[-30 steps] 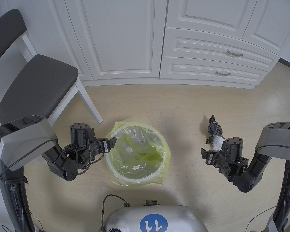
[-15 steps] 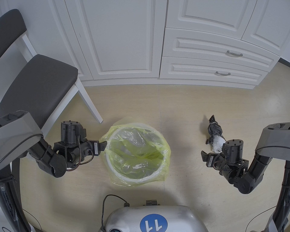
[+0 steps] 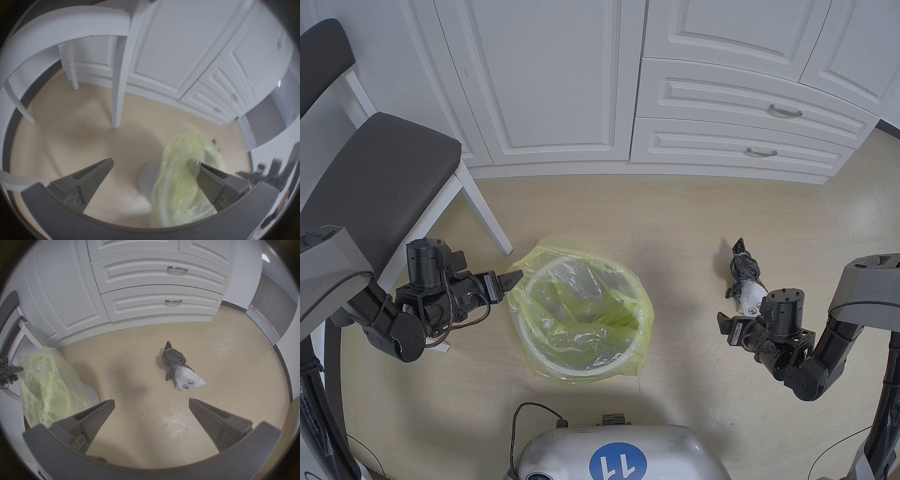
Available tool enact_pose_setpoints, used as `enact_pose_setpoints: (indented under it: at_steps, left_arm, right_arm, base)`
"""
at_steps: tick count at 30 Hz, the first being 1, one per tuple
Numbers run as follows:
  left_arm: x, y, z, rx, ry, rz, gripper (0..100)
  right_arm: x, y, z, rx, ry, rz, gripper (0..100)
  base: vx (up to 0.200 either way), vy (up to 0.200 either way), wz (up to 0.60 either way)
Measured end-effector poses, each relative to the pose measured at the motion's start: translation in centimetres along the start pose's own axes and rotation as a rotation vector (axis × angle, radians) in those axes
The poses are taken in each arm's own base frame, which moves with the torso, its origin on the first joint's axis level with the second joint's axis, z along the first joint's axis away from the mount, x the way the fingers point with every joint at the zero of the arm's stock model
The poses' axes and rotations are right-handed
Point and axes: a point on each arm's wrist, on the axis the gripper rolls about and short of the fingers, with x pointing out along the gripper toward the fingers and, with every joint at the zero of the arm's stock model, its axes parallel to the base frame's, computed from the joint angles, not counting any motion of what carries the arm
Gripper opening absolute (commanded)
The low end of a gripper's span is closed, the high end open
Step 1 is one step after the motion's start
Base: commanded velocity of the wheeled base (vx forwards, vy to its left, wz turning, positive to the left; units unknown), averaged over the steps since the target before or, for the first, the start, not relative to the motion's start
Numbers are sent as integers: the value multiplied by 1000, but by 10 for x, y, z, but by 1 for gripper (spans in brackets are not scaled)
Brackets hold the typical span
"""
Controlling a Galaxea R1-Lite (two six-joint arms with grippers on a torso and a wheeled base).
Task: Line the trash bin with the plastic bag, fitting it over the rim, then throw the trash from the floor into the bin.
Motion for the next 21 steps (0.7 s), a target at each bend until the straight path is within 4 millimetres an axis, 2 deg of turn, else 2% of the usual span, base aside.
enact_pose_setpoints:
  at_steps: [6, 13, 21]
  left_arm:
    - [-2, -7, 11, -118, -66, -142, 100]
    - [-1, -4, 11, -119, -66, -144, 100]
    - [11, 13, 6, -127, -53, -102, 100]
  right_arm:
    - [1, -2, -2, -1, 8, -6, 100]
    - [3, -5, -5, -3, 19, -17, 100]
    - [3, -6, -7, -5, 27, -21, 100]
  base:
    - [0, 0, 0]
    - [0, 0, 0]
    - [0, 0, 0]
